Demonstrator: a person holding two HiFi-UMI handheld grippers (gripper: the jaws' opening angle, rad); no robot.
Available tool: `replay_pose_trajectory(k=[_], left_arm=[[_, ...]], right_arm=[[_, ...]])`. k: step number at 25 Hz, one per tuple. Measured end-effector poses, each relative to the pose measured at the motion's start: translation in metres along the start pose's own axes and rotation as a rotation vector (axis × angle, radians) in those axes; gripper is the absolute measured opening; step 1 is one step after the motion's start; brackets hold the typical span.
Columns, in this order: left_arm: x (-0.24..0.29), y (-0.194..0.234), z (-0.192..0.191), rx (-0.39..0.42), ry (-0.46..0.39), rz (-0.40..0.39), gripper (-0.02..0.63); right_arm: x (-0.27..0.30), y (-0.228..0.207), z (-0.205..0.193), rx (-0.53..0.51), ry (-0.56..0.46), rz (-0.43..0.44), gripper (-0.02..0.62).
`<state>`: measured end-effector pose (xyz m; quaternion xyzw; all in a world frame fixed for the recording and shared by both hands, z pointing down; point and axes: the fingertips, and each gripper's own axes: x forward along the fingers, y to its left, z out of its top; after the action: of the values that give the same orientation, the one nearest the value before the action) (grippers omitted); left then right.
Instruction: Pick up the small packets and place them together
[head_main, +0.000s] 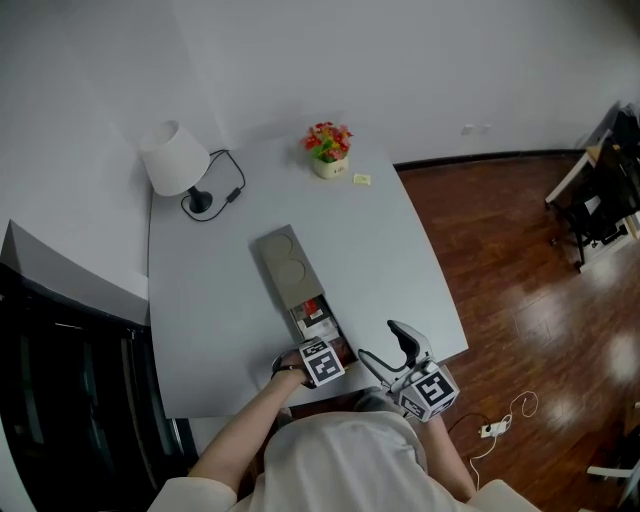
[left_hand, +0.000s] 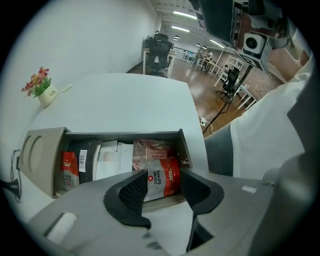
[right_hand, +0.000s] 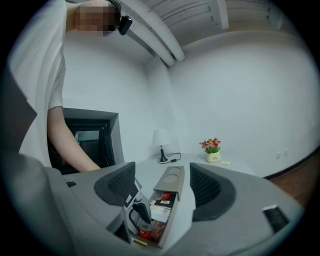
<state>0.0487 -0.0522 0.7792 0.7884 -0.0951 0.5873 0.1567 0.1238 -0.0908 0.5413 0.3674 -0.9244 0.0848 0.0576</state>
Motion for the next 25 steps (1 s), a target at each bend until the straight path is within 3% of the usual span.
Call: replay_pose_trajectory(k=[5, 7, 13, 16, 20, 25], left_arm=[[0.0, 0.004, 0.005, -0.034, -0.029, 0.028, 0.195], [-0.002, 0.008, 0.006, -0.039, -0.043, 0.045, 0.139], [-0.005, 0.009, 0.005, 0.023, -0.057, 0.08, 0.12], [-0.003, 0.008, 0.006, 0.036, -0.058, 0.089, 0.25], [0.001, 0.014, 0.004, 0.016, -0.059, 0.118, 0.289], [0.01, 0.017, 0.002, 0.02, -0.023, 0.13, 0.27]], right_arm=[[-0.008, -0.006, 0.001, 0.002, -0.01, -0.022, 0.337], [-0.011, -0.008, 0.002, 0.011, -0.018, -0.029, 0.337], [-0.015, -0.007, 0.001, 0.028, -0.028, -0.039, 0.337], [-0.016, -0.008, 0.0, 0.036, -0.033, -0.045, 0.337], [-0.02, -0.011, -0.002, 0.047, -0.034, -0.058, 0.337], [-0.024, -0.016, -0.003, 0.059, -0.041, -0.071, 0.337]])
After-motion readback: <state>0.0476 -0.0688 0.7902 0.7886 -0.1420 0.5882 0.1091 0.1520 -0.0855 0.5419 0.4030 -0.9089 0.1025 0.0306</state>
